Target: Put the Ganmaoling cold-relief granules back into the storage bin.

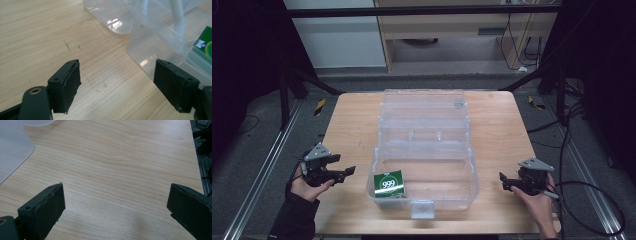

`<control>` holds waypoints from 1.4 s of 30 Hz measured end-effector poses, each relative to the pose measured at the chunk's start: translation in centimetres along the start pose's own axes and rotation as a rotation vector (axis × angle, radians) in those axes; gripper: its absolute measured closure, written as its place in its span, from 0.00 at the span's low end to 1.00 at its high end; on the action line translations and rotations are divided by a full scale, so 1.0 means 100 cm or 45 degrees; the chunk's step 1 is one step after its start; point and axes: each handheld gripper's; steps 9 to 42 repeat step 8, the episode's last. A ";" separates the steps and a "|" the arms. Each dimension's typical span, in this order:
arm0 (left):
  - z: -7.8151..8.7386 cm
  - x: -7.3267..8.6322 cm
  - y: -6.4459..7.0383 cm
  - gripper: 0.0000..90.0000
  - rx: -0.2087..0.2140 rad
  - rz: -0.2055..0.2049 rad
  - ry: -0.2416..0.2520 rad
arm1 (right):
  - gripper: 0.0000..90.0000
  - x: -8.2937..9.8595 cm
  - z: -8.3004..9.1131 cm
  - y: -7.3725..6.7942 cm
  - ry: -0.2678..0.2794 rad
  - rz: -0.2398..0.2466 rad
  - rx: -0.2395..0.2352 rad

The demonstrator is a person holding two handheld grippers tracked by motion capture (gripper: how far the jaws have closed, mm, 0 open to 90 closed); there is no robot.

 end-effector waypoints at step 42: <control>-0.009 0.017 -0.007 0.23 -0.071 0.059 -0.041 | 0.02 0.000 0.000 0.000 -0.003 -0.007 0.001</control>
Point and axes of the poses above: each handheld gripper's, and its own axes: z roughly backward along the jaws, x roughly out of its underside, y roughly to its right, and after that the axes turned 3 degrees about -z, right-handed
